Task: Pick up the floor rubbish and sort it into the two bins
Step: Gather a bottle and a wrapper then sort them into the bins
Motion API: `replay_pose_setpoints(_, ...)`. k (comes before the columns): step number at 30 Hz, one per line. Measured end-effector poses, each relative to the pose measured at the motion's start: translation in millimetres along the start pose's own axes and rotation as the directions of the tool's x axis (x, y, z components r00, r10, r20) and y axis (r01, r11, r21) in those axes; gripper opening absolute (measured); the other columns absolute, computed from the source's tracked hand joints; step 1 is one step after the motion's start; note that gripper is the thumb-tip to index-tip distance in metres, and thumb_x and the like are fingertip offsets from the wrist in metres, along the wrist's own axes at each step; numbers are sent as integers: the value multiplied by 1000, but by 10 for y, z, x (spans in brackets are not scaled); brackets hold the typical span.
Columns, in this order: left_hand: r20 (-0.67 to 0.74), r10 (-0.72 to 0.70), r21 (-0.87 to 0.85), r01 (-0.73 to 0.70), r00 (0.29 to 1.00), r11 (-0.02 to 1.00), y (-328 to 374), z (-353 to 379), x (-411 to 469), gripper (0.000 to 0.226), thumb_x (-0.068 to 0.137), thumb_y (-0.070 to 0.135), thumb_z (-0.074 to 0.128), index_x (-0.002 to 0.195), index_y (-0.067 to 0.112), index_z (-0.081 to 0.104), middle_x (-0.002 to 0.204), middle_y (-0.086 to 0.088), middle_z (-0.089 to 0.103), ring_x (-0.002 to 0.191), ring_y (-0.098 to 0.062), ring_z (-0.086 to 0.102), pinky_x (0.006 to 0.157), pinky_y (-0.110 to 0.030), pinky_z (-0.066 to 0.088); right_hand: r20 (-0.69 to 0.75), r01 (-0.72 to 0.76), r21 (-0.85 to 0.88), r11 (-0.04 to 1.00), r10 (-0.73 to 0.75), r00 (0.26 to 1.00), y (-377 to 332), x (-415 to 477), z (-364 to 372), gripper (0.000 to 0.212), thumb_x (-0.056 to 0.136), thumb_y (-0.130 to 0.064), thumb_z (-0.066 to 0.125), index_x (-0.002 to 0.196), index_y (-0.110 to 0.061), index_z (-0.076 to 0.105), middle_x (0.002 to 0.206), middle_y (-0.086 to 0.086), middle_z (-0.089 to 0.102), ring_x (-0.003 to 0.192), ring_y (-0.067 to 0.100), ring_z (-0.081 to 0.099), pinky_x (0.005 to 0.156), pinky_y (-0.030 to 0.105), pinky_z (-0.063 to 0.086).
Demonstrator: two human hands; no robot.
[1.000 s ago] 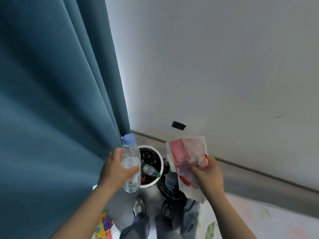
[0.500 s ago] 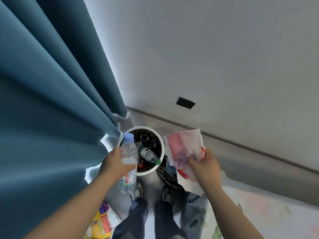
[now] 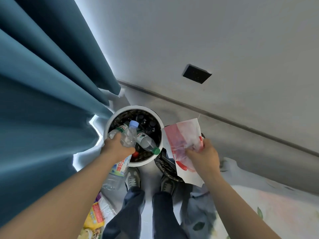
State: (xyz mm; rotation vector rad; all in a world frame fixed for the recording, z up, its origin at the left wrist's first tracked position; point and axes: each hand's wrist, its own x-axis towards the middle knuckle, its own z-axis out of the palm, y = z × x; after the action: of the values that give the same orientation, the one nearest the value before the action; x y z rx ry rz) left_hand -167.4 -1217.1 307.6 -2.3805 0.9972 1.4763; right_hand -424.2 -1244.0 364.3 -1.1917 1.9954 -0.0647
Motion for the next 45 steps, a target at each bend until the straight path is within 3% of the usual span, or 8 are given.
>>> replay_pose_setpoints(3, 25, -18, 21, 17, 1000, 1000, 35, 31, 128, 90, 76, 42, 70, 147, 22, 19, 124, -12, 50, 93, -28, 57, 72, -29, 50, -7, -17, -26, 1000, 16, 1000, 27, 117, 97, 21, 82, -22, 62, 92, -10, 49, 74, 3, 55, 68, 23, 53, 60, 32, 41)
replay_pose_setpoints(7, -54, -63, 61, 66, 997, 996, 116, 13, 186, 89, 77, 45, 73, 137, 3, 25, 129, -13, 52, 113, -31, 55, 84, -32, 45, -5, -21, -27, 999, 21, 1000, 30, 190, 149, 21, 83, -24, 61, 92, -9, 49, 76, 8, 57, 69, 27, 56, 62, 37, 46)
replay_pose_setpoints(16, -240, 58, 12, -57, 969, 998, 162, -44, 260, 60, 79, 25, 73, 126, 6, 42, 124, -17, 52, 108, -35, 55, 84, -38, 46, 3, -17, -21, 1000, 17, 1000, 70, 226, 120, 21, 82, -24, 62, 92, -10, 49, 75, 4, 55, 70, 24, 56, 64, 36, 46)
replay_pose_setpoints(23, -152, 98, 47, -92, 983, 995, 132, 100, 182, 47, 81, 25, 69, 123, 10, 52, 119, -10, 60, 104, -29, 58, 86, -36, 49, 16, -38, -79, 996, 40, 999, 260, 207, 124, 20, 84, -22, 60, 91, -9, 46, 67, 0, 47, 60, 18, 47, 54, 29, 35)
replay_pose_setpoints(32, 78, 216, 212, -228, 973, 950, 156, 499, -32, 32, 82, 26, 66, 111, 13, 59, 109, -7, 63, 100, -28, 60, 88, -34, 51, -172, -263, -47, 964, 251, 953, 618, 201, 103, 29, 77, -24, 68, 95, -9, 52, 77, 5, 58, 76, 31, 57, 66, 34, 45)
replay_pose_setpoints(37, 116, 302, 283, -323, 946, 903, 257, 724, -120, 35, 81, 24, 63, 115, 14, 58, 110, -6, 63, 102, -26, 60, 88, -35, 50, -214, -261, -58, 964, 244, 946, 668, 298, 166, 31, 80, -23, 66, 103, -9, 51, 87, 9, 63, 79, 32, 58, 67, 33, 43)
replay_pose_setpoints(39, 136, 327, 295, -353, 935, 888, 302, 803, -130, 34, 82, 23, 61, 114, 13, 58, 109, -5, 64, 100, -26, 61, 86, -36, 51, -169, -224, -116, 968, 203, 965, 687, 359, 227, 35, 82, -23, 67, 110, -11, 50, 99, 10, 65, 87, 33, 61, 68, 32, 43)
replay_pose_setpoints(45, 150, 369, 361, -398, 917, 843, 470, 890, -120, 29, 85, 23, 59, 112, 13, 57, 106, -7, 62, 97, -27, 60, 82, -34, 50, 188, -54, -267, 962, 107, 976, 756, 428, 346, 53, 85, -19, 67, 135, -18, 47, 129, 5, 58, 110, 26, 59, 84, 33, 50)
